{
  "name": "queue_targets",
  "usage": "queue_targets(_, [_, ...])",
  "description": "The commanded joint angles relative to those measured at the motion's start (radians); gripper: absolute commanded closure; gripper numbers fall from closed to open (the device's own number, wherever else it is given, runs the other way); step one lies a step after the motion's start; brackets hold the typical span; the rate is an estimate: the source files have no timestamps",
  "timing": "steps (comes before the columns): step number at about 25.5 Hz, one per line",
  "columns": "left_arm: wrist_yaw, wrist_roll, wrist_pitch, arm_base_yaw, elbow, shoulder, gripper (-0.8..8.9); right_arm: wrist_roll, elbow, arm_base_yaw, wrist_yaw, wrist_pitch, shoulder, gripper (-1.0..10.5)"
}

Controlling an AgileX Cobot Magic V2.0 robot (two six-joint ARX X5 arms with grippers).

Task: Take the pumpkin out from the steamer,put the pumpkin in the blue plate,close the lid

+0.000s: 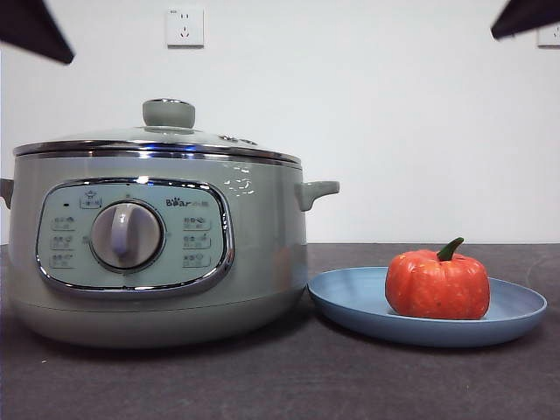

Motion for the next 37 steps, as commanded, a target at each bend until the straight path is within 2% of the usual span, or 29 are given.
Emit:
queue_targets(1, [-0.001,-0.014,0.049,-0.003,-0.068,-0.053,8.22,0.040,-0.052,0.001,0.003,0.036,-0.036,9.5])
queue_targets(5, [0.002,-0.013,0.025,-0.003,-0.068,-0.067,8.16,0.077,-0.051,-0.003,0.004,0.030,-0.035,9.5])
queue_targets(20, [0.003,-0.013,0.013,-0.003,-0.068,-0.066,8.16,0.077,-0.051,-0.003,0.003,0.019,-0.035,9.5])
queue_targets(23, [0.002,0.001,-0.025,0.013,-0.068,-0.116,8.16,0.077,-0.051,-0.003,0.003,0.019,-0.035,9.5])
queue_targets(25, [0.018,0.031,-0.060,0.044,-0.068,-0.182,8.16,0.077,-0.051,-0.003,0.003,0.019,-0.035,9.5])
queue_targets(28, [0.069,0.021,-0.113,0.131,-0.070,-0.301,8.16,0.077,-0.051,-0.003,0.003,0.019,-0.035,9.5])
queue_targets(30, [0.070,0.021,-0.132,0.208,-0.078,-0.373,8.16,0.077,-0.051,-0.003,0.003,0.019,-0.035,9.5])
queue_targets(37, [0.072,0.019,-0.090,0.457,-0.213,-0.549,8.16,0.077,-0.051,-0.003,0.003,0.019,-0.035,9.5])
